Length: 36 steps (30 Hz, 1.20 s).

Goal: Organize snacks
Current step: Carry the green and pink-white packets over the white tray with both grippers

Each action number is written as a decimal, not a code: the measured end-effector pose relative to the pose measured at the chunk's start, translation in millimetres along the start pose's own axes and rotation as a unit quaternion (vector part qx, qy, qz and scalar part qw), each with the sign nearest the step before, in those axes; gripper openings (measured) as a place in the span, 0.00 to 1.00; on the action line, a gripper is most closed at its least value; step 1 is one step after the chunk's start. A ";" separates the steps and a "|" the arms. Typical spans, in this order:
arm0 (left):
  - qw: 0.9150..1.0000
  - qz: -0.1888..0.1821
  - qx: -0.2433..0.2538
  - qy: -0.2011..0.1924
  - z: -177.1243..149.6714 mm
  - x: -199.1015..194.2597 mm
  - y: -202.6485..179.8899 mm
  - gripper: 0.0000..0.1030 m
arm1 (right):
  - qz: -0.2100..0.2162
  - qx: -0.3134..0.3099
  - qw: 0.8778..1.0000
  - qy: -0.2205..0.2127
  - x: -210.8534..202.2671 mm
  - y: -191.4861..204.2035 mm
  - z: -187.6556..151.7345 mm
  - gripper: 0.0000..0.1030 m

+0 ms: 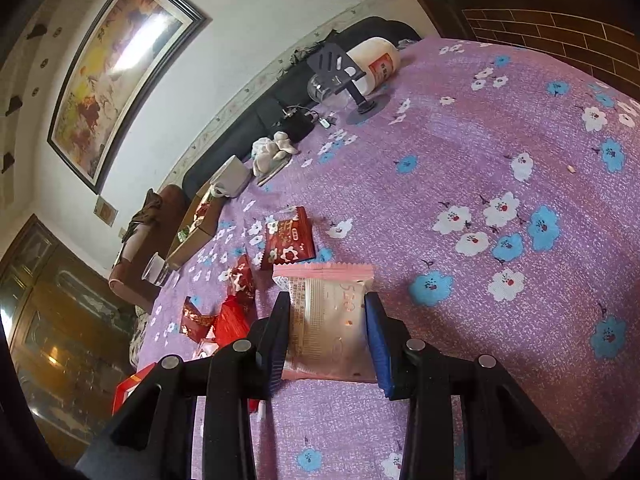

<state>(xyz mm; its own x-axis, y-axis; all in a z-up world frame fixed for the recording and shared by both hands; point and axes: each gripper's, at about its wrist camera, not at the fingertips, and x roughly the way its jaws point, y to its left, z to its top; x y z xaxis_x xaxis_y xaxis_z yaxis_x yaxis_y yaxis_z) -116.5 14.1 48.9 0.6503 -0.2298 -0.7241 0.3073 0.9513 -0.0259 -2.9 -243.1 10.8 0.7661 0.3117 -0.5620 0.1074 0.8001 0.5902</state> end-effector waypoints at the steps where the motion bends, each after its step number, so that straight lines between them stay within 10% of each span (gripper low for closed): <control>1: 1.000 -0.001 -0.003 -0.004 -3.2 -5.4 3.7 0.32 | 0.001 -0.002 1.000 -0.003 -0.3 1.0 -0.1 0.36; 20: 0.995 0.016 -0.058 -0.075 -32.2 -73.1 70.0 0.33 | 0.036 -0.083 0.995 -0.051 -62.8 56.6 -49.0 0.36; 36: 0.992 0.046 -0.081 -0.088 -52.8 -89.0 100.4 0.33 | 0.123 -0.136 0.982 0.041 -52.6 121.3 -137.1 0.36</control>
<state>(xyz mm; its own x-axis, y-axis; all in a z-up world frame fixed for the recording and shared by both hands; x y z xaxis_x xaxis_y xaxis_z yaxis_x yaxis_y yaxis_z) -180.2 141.0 74.4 0.7863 -0.1590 -0.5971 0.1346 0.9872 -0.0857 -117.1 -92.1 32.5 0.6933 0.5443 -0.4723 -0.2569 0.7990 0.5437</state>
